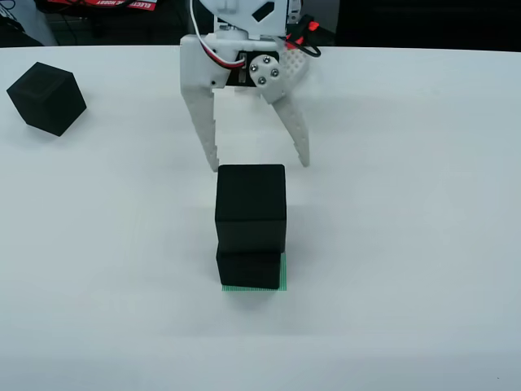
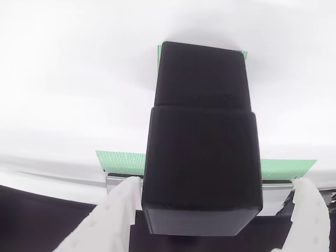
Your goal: Stack 3 Blocks on the chosen place.
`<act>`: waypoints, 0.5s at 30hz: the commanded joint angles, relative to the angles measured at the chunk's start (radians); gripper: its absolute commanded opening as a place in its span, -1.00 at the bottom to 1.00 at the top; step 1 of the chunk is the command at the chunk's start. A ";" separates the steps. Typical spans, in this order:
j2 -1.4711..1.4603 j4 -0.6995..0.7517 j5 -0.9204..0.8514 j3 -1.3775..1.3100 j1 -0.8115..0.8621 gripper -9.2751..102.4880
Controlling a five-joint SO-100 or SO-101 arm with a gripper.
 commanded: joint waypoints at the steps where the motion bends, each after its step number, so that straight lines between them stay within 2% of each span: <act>1: 0.115 0.109 -0.005 0.000 0.008 -0.20; 9: 0.215 0.296 -0.005 -0.021 0.160 -0.20; 12: 0.222 0.426 -0.005 -0.063 0.265 -0.20; 15: 0.221 0.443 -0.003 -0.072 0.426 -0.20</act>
